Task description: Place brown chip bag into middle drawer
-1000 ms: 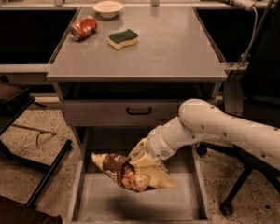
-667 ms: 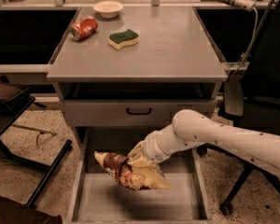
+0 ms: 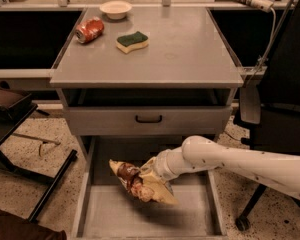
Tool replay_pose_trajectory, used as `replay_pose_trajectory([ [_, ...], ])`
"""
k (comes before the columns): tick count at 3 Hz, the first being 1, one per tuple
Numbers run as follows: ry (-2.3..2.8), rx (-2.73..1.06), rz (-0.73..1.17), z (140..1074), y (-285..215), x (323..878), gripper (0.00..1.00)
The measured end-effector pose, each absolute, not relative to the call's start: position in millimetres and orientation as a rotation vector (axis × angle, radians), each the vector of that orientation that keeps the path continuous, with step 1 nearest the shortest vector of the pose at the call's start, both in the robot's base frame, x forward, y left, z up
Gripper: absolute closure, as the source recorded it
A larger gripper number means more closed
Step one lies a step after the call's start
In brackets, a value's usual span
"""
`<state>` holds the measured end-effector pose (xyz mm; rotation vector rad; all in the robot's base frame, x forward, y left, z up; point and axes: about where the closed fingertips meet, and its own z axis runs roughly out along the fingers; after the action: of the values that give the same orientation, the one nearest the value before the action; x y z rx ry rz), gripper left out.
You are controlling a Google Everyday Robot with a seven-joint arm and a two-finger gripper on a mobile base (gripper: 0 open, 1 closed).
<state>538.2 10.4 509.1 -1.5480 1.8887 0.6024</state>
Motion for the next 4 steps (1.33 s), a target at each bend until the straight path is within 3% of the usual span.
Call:
replay_pose_trajectory([
  [1,1.932,-1.539,0.665,470.1,11.9,546.8,1.0],
  [2,1.933,-1.538,0.672,467.6,13.2,546.2,0.83],
  [4,1.933,-1.538,0.672,467.8,13.2,546.1,0.36],
])
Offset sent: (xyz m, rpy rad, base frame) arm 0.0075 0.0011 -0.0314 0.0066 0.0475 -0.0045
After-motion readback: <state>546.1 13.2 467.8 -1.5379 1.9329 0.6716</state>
